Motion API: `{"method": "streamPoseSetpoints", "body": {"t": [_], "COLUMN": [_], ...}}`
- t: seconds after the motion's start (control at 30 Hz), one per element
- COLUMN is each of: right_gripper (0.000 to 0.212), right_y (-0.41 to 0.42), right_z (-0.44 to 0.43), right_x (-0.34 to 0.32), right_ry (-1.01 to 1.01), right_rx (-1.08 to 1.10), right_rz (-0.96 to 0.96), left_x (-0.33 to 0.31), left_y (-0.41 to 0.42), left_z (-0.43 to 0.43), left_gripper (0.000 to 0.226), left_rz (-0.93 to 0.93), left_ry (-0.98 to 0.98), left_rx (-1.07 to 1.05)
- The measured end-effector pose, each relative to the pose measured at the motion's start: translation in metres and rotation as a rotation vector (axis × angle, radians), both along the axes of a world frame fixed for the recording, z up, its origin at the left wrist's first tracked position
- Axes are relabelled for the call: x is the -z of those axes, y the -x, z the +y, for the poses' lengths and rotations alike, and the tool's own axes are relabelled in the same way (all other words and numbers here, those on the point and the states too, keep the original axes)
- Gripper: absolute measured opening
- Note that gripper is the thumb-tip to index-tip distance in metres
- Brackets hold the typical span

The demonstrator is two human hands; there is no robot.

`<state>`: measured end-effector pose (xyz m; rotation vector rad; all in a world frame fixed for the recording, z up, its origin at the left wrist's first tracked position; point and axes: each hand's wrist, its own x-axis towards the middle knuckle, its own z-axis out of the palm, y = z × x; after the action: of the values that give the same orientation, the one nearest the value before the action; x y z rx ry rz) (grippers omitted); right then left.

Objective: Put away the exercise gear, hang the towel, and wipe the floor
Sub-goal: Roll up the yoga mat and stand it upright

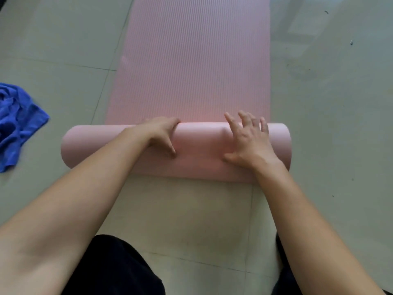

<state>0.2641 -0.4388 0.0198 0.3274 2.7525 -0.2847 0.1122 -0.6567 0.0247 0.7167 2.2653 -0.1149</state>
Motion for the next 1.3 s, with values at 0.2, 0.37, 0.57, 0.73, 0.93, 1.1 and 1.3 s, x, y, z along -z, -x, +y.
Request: {"method": "streamPoseSetpoints", "body": {"t": [0.2, 0.37, 0.57, 0.73, 0.93, 1.1, 1.3], "right_gripper": [0.051, 0.133, 0.097, 0.08, 0.092, 0.104, 0.119], "right_y": [-0.016, -0.031, -0.035, -0.039, -0.025, 0.004, 0.014], "right_z": [-0.029, -0.026, -0.014, -0.004, -0.001, -0.012, 0.003], "right_x": [0.044, 0.067, 0.056, 0.002, -0.025, 0.004, 0.045], "right_ry": [0.023, -0.067, -0.159, 0.013, 0.032, 0.001, -0.247], "right_rx": [0.182, -0.004, 0.008, 0.001, 0.188, 0.019, -0.11], "right_rz": [0.511, 0.162, 0.104, -0.103, 0.188, 0.173, -0.019], "left_x": [0.017, 0.038, 0.046, 0.003, -0.025, -0.005, 0.04], "left_y": [-0.035, -0.05, -0.06, -0.054, -0.007, -0.006, -0.025], "left_z": [-0.013, -0.021, -0.013, -0.011, 0.003, 0.0, 0.0], "left_gripper": [0.054, 0.132, 0.1, 0.084, 0.103, 0.054, 0.137], "left_rz": [0.598, 0.441, 0.424, 0.165, 0.136, 0.571, 0.42], "left_ry": [-0.457, 0.063, 0.03, 0.013, -0.199, -0.432, 0.008], "left_rx": [0.015, 0.231, 0.222, 0.267, 0.014, -0.27, 0.05]}}
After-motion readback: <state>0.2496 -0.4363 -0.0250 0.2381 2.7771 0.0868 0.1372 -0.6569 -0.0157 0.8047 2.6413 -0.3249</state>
